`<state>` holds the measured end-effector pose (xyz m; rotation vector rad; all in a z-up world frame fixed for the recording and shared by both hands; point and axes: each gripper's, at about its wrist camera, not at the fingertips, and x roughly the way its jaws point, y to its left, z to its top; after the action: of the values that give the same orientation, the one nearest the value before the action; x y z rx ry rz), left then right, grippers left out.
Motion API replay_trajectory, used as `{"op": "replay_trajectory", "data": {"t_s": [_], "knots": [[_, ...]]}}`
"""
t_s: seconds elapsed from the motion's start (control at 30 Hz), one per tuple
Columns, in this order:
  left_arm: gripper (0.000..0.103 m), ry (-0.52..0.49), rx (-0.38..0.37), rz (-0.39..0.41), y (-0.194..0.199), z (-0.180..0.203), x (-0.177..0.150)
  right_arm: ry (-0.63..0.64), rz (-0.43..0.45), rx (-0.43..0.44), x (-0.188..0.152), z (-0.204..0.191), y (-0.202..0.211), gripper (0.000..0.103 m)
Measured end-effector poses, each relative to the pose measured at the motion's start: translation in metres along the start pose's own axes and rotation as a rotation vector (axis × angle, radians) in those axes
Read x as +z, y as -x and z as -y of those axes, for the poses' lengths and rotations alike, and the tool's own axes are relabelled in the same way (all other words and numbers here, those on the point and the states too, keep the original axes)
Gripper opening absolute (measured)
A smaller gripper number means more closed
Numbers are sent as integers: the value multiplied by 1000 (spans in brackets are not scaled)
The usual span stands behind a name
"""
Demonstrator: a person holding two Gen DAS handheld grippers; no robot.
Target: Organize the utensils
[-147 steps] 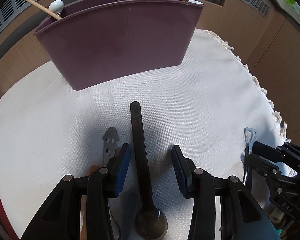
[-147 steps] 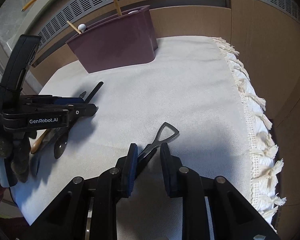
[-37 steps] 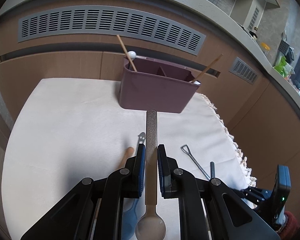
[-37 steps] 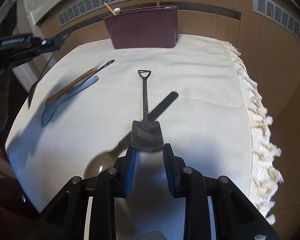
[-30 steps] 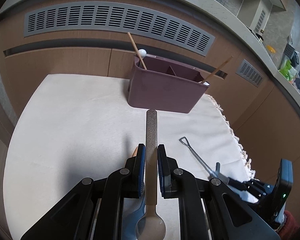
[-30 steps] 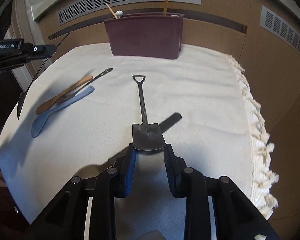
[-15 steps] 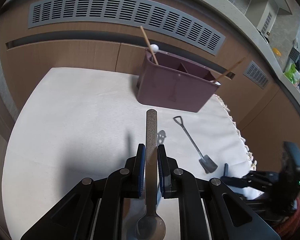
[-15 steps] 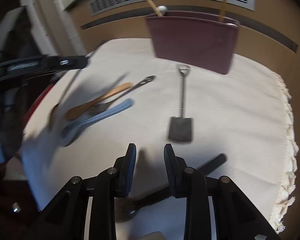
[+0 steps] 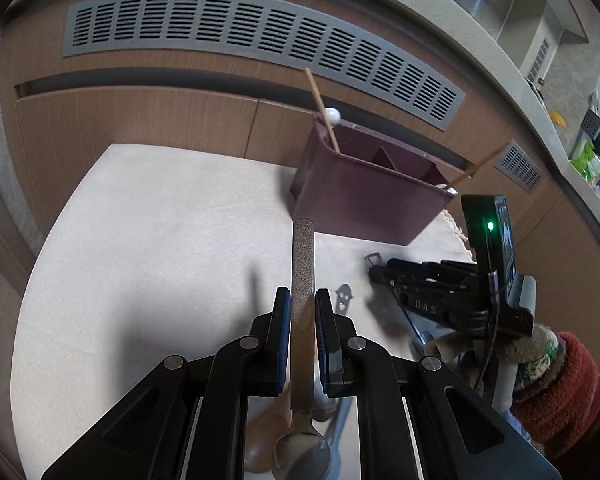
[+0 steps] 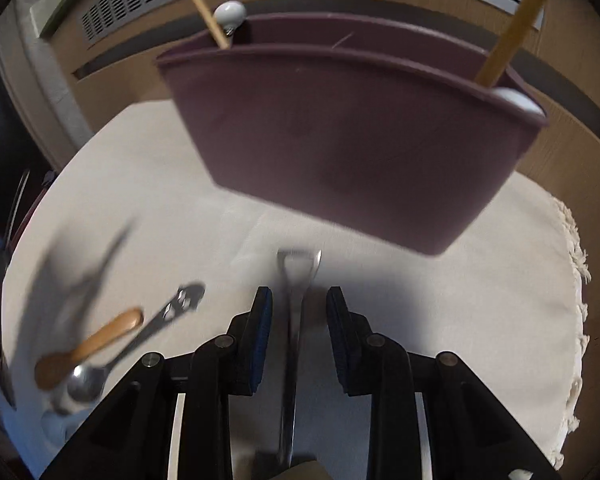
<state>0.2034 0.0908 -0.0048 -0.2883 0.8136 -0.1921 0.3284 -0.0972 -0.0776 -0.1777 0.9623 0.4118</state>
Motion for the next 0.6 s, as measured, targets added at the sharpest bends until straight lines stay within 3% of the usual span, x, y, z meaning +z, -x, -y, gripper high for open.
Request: {"op": "replay_trajectory", "data": {"t_s": [0.17,0.23,0.3,0.37,0.43,0.6], "knots": [[12,21,1,-7,-8,-4,2,28,-20,-26,16,-12,-13,40],[12,25,-3,0,-8,-3,2,21,-53,-23,23,-12,-17,41],[12,26,-3,9,-8,-1,3,22,-65,-24,25,-12,-18,35],[12,20,2,17,-7,1,4,53,-39,-50,21,-13,-15,21],[12,7,9,25,-6,7,4,50,-28,-45,13,-12,-8,21],[12,-34,13,40,1,24,5,19,115,-40,-17,-8,39,21]]}}
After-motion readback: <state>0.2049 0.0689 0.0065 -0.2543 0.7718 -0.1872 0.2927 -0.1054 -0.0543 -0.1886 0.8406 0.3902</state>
